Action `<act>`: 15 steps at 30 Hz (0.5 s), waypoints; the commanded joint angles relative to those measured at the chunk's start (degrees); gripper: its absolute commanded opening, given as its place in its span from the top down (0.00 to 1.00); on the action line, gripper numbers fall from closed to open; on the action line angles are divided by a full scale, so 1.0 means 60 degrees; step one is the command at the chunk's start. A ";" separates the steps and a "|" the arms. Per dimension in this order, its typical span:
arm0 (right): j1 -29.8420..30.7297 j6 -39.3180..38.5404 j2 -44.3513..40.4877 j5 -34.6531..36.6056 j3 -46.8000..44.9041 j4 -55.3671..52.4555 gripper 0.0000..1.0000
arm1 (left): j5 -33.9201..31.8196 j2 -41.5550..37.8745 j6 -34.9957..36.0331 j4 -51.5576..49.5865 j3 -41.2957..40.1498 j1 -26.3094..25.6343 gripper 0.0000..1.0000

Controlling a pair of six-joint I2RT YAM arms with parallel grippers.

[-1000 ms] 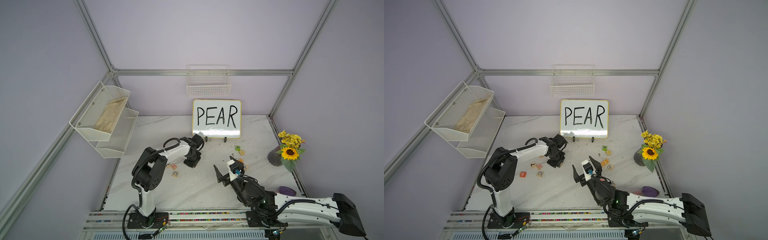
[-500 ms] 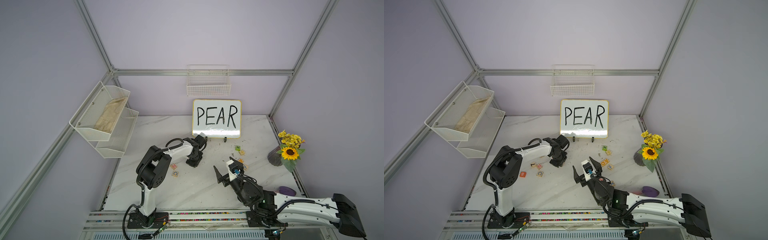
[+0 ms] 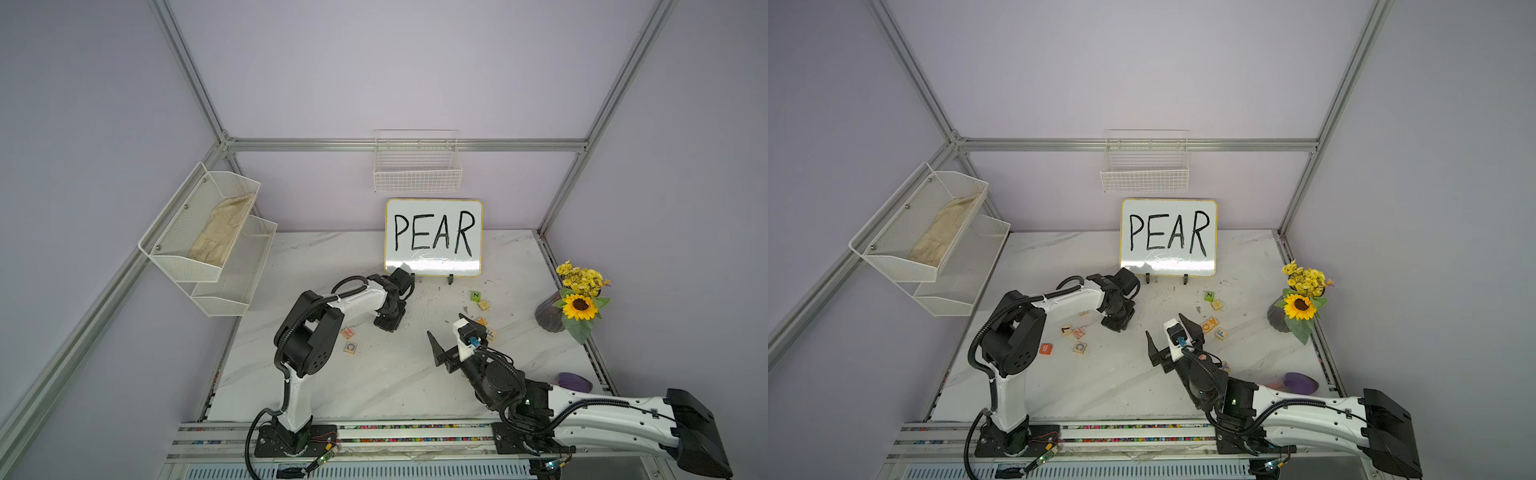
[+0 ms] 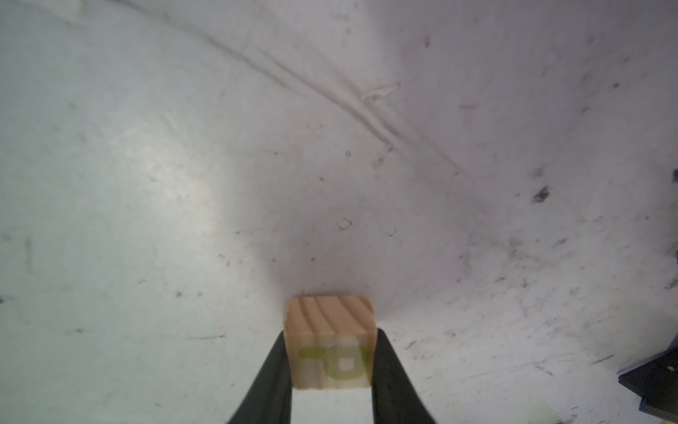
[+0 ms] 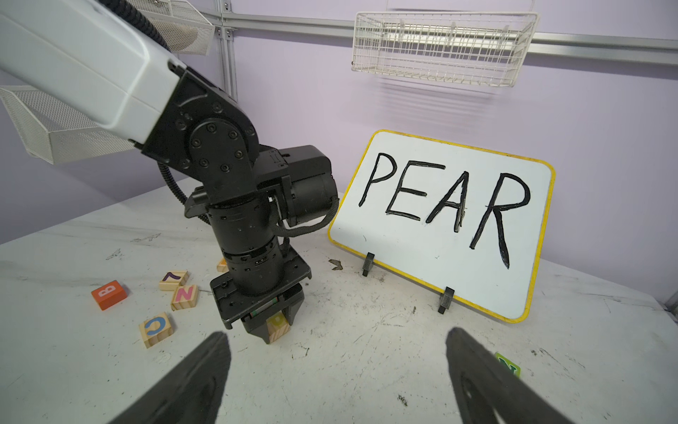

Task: Spell the uppercase word “pear” with letter blocks
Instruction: Place the letter block at the center of the board.

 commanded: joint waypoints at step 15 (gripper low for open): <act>-0.0140 0.0285 -0.0073 -0.0150 -0.0065 -0.0039 0.06 | -0.0719 -0.0153 -0.1510 0.0190 0.0426 -0.0275 0.74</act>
